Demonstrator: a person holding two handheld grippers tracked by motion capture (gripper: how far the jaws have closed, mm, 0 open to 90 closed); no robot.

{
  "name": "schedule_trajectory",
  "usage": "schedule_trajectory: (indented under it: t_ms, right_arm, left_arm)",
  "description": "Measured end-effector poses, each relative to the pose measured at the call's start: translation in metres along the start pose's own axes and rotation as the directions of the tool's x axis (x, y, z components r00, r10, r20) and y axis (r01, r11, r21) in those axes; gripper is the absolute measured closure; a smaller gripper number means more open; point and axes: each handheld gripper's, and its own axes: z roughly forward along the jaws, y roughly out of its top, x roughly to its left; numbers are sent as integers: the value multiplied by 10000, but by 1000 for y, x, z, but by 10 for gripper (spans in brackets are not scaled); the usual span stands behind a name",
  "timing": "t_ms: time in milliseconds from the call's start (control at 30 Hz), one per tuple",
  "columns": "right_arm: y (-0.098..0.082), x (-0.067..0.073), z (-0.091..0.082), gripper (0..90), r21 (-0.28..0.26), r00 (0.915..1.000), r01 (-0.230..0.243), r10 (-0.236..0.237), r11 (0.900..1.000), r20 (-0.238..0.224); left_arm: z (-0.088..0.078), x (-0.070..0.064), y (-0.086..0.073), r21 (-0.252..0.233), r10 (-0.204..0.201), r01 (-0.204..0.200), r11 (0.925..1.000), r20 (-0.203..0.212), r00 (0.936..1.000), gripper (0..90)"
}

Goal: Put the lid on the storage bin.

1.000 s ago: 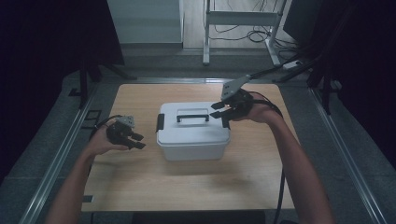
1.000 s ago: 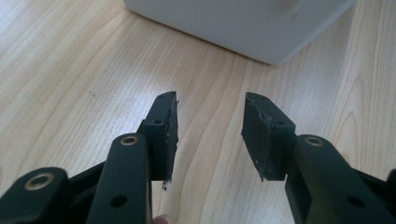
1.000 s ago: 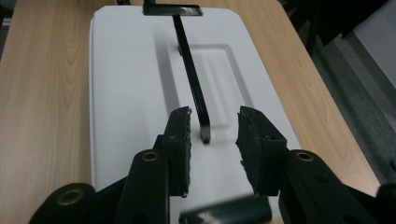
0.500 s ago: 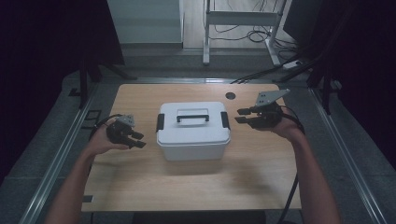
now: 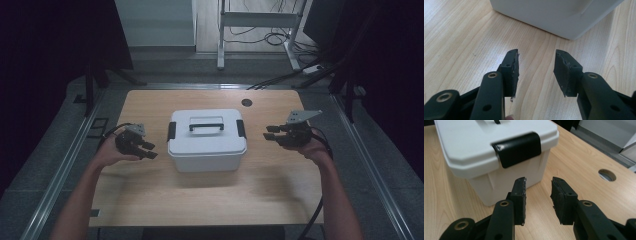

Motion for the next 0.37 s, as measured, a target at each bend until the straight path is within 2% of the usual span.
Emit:
schedule_trajectory:
  t_ms: [133,367]
  right_arm:
    - [-3,-1,1,636,35,10000,-30,30,10000,75]
    - [-3,0,4,610,96,9999,13,-14,10000,121]
  left_arm:
    - [0,0,1,45,31,-31,10000,-28,10000,554]
    - [1,1,-1,-185,-25,23,9998,-108,9999,550]
